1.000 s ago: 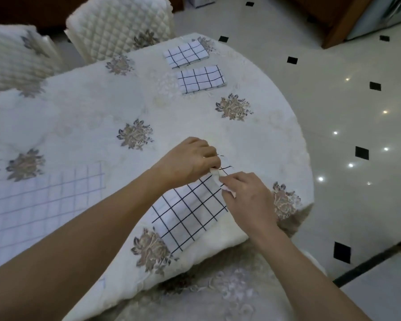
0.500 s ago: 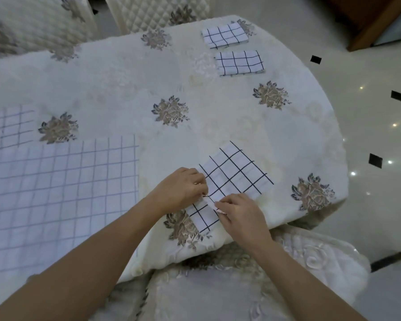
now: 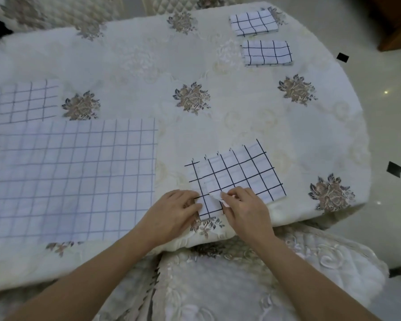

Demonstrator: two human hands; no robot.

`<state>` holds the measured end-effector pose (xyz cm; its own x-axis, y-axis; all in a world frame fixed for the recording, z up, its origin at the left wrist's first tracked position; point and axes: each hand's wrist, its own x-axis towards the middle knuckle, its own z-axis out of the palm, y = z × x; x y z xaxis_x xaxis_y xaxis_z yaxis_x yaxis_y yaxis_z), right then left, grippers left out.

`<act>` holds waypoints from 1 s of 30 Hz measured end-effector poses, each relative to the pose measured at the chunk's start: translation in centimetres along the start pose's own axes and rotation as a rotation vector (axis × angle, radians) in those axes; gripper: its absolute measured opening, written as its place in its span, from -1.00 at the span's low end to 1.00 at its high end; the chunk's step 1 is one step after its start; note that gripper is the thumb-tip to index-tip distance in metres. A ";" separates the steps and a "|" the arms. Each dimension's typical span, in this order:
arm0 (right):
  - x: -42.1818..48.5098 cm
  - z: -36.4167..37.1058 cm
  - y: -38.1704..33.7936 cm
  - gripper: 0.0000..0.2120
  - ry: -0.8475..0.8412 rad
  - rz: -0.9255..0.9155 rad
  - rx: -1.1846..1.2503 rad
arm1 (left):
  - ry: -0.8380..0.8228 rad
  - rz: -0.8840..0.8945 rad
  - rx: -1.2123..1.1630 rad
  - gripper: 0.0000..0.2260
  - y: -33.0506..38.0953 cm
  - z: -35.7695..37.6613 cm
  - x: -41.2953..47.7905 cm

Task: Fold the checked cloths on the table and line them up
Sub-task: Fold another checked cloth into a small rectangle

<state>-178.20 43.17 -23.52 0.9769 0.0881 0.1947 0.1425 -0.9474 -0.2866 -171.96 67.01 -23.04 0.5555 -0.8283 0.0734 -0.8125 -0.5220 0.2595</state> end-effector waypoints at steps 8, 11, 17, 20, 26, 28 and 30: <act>0.4 1.9 -2.1 -0.74 0.094 0.082 0.040 | -0.063 -0.060 0.055 -0.68 0.4 1.0 -1.4; 0.5 2.5 -3.4 -0.72 0.089 0.055 0.049 | -0.082 -0.077 0.073 -0.63 0.5 1.2 -1.9; 0.2 3.1 -4.2 -0.64 -0.053 -0.016 -0.054 | -0.077 -0.165 0.088 -0.71 0.8 1.2 -2.3; 0.1 3.2 -4.1 -0.57 -0.098 -0.012 -0.080 | -0.105 -0.201 0.095 -0.70 0.9 1.1 -2.4; 0.0 2.8 -4.0 -0.63 -0.108 -0.020 -0.052 | -0.085 -0.224 0.067 -0.63 0.3 0.8 -2.1; -0.1 2.5 -4.1 -0.60 -0.137 -0.014 -0.016 | -0.028 -0.277 0.035 -0.67 -0.2 0.8 -1.5; -0.3 2.1 -4.1 -0.55 -0.167 -0.002 0.016 | 0.029 -0.313 0.028 -0.72 -0.4 0.8 -0.6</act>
<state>-178.72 47.71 -24.37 0.9893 0.1409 0.0374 0.1456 -0.9423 -0.3014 -172.12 67.59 -23.98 0.7837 -0.6208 0.0214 -0.6058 -0.7562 0.2473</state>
